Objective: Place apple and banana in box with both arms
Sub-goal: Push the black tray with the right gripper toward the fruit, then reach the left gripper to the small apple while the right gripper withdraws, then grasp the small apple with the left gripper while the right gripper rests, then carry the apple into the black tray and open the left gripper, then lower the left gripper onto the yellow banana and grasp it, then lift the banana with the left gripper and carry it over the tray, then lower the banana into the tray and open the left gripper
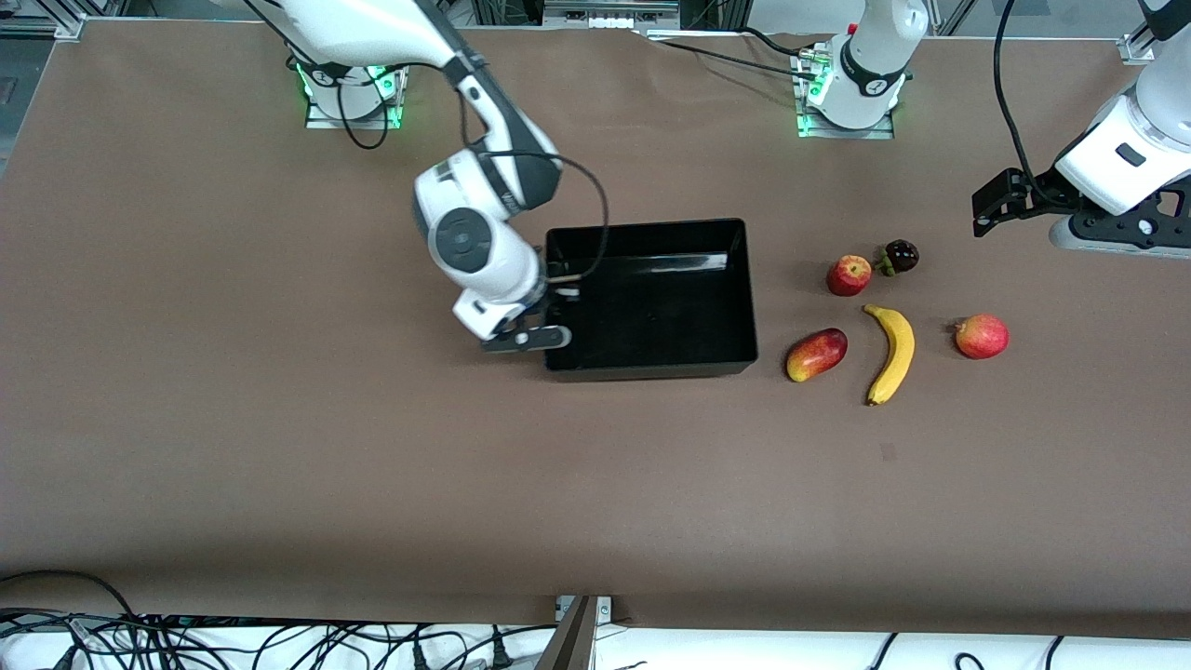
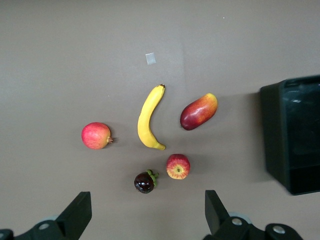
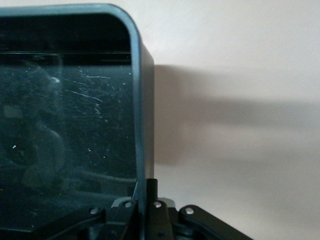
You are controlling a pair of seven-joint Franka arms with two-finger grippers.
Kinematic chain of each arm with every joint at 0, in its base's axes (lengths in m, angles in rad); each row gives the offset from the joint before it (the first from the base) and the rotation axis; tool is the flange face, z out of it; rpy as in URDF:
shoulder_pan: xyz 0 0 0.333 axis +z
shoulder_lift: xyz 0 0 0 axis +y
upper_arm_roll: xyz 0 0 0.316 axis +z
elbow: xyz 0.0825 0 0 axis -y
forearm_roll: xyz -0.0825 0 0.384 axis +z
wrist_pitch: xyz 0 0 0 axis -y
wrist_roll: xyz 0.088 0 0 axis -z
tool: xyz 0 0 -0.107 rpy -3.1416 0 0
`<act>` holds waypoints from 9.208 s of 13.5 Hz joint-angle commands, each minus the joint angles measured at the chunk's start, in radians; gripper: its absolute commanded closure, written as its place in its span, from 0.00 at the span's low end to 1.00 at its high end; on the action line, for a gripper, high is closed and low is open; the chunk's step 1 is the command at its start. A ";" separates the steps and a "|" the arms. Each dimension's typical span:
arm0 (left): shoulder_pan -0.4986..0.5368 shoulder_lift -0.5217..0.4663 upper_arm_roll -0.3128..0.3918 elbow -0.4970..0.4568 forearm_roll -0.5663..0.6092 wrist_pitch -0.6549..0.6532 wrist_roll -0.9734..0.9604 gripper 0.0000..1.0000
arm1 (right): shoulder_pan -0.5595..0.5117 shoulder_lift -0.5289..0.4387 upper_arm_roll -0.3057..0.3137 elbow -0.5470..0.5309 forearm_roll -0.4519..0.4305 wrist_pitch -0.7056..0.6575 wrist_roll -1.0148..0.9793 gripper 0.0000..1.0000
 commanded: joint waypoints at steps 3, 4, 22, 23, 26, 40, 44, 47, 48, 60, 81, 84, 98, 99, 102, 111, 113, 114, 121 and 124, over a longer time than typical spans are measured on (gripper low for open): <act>-0.004 0.011 0.002 0.028 -0.007 -0.025 -0.003 0.00 | 0.075 0.085 -0.013 0.047 -0.025 0.103 0.056 1.00; -0.004 0.011 0.002 0.028 -0.007 -0.028 -0.004 0.00 | 0.081 0.093 -0.013 0.047 -0.052 0.109 0.056 1.00; -0.001 0.111 -0.041 -0.649 -0.007 0.549 -0.020 0.00 | 0.081 -0.020 -0.222 0.217 -0.106 -0.170 0.024 0.00; -0.003 0.114 -0.042 -0.700 -0.007 0.626 -0.020 0.00 | 0.077 -0.048 -0.261 0.217 -0.097 -0.214 -0.027 0.00; -0.003 0.149 -0.052 -0.817 -0.007 0.839 -0.020 0.00 | 0.029 -0.158 -0.328 0.205 -0.062 -0.329 -0.117 0.00; -0.004 0.166 -0.093 -0.617 -0.008 0.550 -0.017 0.86 | -0.032 -0.673 -0.503 -0.115 -0.287 -0.554 -0.364 0.00; -0.007 0.236 -0.277 -0.302 -0.071 0.240 -0.233 0.86 | -0.361 -0.671 -0.208 -0.109 -0.289 -0.555 -0.395 0.00; -0.033 0.352 -0.400 -0.204 -0.090 0.260 -0.534 0.86 | -0.579 -0.670 -0.003 -0.109 -0.289 -0.557 -0.423 0.00; -0.056 0.382 -0.400 -0.209 -0.088 0.309 -0.559 0.84 | -0.584 -0.671 0.000 -0.109 -0.289 -0.557 -0.423 0.00; -0.125 0.532 -0.398 -0.357 0.029 0.645 -0.644 0.00 | -0.578 -0.611 0.005 -0.008 -0.333 -0.569 -0.529 0.00; 0.419 0.713 -0.394 0.045 0.331 0.344 0.310 0.00 | -0.591 -0.595 -0.004 0.007 -0.336 -0.567 -0.524 0.00; 0.457 0.747 -0.394 0.025 0.221 0.346 0.318 0.00 | -0.591 -0.593 -0.004 0.007 -0.336 -0.567 -0.524 0.00; 0.436 0.709 -0.403 0.032 0.194 0.287 0.322 1.00 | -0.591 -0.593 -0.004 0.007 -0.336 -0.566 -0.523 0.00; 0.406 0.707 -0.404 0.101 0.191 0.186 0.319 1.00 | -0.592 -0.593 -0.004 0.007 -0.336 -0.566 -0.523 0.00; 0.283 0.697 -0.414 0.270 0.164 -0.051 0.203 1.00 | -0.591 -0.593 -0.004 0.007 -0.336 -0.566 -0.523 0.00; -0.116 0.776 -0.498 0.249 0.116 0.169 -0.476 1.00 | -0.591 -0.593 -0.004 0.007 -0.336 -0.564 -0.524 0.00; -0.156 0.816 -0.495 0.245 0.125 0.258 -0.533 1.00 | -0.591 -0.593 -0.004 0.007 -0.336 -0.564 -0.524 0.00; -0.182 0.830 -0.487 0.235 0.130 0.280 -0.565 1.00 | -0.591 -0.593 -0.004 0.007 -0.336 -0.564 -0.524 0.00; -0.216 0.841 -0.449 0.228 0.176 0.314 -0.592 0.00 | -0.591 -0.593 -0.004 0.007 -0.336 -0.564 -0.526 0.00; -0.155 0.667 -0.447 0.237 0.171 0.187 -0.587 0.00 | -0.591 -0.593 -0.004 0.007 -0.336 -0.564 -0.524 0.00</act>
